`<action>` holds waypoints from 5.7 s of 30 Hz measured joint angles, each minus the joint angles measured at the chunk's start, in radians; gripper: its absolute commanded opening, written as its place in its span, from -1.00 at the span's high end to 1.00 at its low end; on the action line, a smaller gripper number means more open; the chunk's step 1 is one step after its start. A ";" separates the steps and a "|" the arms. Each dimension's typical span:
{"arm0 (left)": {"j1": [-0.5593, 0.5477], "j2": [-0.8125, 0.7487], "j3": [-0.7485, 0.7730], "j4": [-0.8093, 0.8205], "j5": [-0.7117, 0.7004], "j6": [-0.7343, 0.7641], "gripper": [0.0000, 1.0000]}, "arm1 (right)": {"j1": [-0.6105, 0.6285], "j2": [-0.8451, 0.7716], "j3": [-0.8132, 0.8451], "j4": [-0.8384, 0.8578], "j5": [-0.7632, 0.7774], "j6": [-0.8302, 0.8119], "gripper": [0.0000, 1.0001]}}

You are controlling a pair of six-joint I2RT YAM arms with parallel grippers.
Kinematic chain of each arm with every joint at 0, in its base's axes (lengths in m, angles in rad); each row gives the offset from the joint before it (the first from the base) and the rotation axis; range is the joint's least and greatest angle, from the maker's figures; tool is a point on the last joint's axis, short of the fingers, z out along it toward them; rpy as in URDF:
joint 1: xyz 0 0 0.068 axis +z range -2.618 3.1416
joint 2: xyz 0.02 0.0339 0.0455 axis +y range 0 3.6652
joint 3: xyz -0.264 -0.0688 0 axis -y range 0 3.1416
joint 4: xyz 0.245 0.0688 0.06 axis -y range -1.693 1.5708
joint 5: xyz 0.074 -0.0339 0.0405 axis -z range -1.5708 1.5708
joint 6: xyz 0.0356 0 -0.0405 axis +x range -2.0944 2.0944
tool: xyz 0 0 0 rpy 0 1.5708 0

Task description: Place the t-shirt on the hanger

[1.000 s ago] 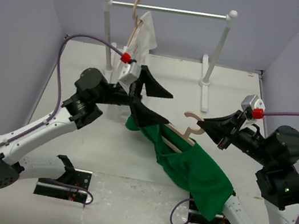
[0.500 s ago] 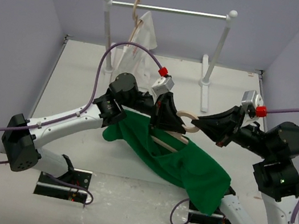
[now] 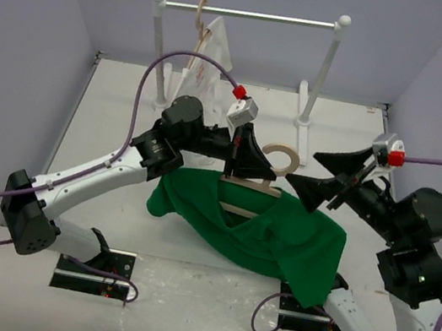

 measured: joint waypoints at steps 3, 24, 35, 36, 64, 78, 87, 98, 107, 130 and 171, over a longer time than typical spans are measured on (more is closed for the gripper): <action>0.058 -0.054 0.059 -0.132 -0.071 0.035 1.00 | -0.001 -0.110 -0.036 -0.081 0.227 0.018 -0.97; 0.119 -0.152 0.565 -0.565 -0.182 0.112 1.00 | -0.001 -0.190 -0.258 -0.118 0.405 -0.042 1.00; 0.119 -0.094 0.595 -0.757 -0.229 0.224 1.00 | 0.000 -0.190 0.071 -0.235 0.732 -0.068 1.00; 0.119 -0.091 0.588 -0.764 -0.223 0.226 1.00 | 0.000 -0.186 0.100 -0.237 0.758 -0.074 1.00; 0.179 -0.123 0.551 -0.781 -0.018 0.226 1.00 | -0.259 0.169 -0.037 -0.335 0.463 -0.095 1.00; 0.207 -0.121 0.551 -0.671 0.079 0.126 1.00 | -0.290 0.205 -0.164 -0.332 0.430 -0.038 0.52; 0.211 -0.120 0.485 -0.543 0.129 0.078 1.00 | -0.297 0.031 -0.037 -0.347 0.422 -0.001 -0.61; 0.213 0.008 0.403 -0.330 0.317 -0.025 1.00 | -0.259 -0.128 0.218 -0.317 -0.069 -0.176 -0.16; 0.211 0.041 0.403 -0.239 0.484 -0.017 1.00 | -0.166 -0.083 0.216 -0.499 -0.249 -0.330 -0.14; 0.147 0.158 0.506 -0.077 0.502 -0.127 -1.00 | -0.057 -0.030 0.171 -0.534 -0.236 -0.354 1.00; 0.193 -0.822 -0.338 -0.903 -1.082 0.198 -1.00 | 0.145 0.661 0.284 0.010 0.850 0.073 1.00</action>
